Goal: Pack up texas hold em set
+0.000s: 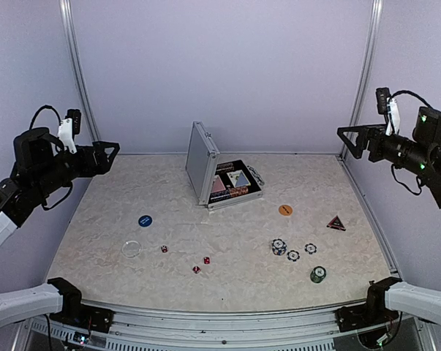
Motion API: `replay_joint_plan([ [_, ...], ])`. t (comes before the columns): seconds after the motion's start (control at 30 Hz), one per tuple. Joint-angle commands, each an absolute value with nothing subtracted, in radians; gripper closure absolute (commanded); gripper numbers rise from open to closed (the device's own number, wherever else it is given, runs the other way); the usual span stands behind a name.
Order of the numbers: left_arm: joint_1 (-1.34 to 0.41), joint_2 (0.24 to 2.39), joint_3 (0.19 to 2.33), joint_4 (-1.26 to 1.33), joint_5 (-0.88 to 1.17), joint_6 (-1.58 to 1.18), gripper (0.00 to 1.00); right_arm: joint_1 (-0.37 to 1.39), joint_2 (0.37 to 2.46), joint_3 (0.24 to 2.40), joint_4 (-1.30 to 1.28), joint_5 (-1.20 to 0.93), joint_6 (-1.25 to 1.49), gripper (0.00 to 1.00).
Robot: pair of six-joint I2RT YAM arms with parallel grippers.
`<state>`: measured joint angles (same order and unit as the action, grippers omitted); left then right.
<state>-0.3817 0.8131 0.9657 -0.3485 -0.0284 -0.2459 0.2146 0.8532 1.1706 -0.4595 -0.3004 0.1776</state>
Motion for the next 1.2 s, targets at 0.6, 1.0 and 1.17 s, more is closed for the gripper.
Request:
replay_joint_plan([
  [0.6,-0.371,0.853,0.943,-0.399,-0.023,-0.301,0.01,0.192,0.909,1.132,-0.5,-0.319,0.13,0.0],
  [1.0,-0.418,0.883,0.843,-0.299,-0.015,-0.396,0.01,0.201,1.129,1.219,-0.539,-0.231,0.213,0.0],
  [1.17,-0.431,0.904,0.826,-0.276,-0.012,-0.431,0.01,0.234,1.245,1.294,-0.536,-0.159,0.227,0.0],
])
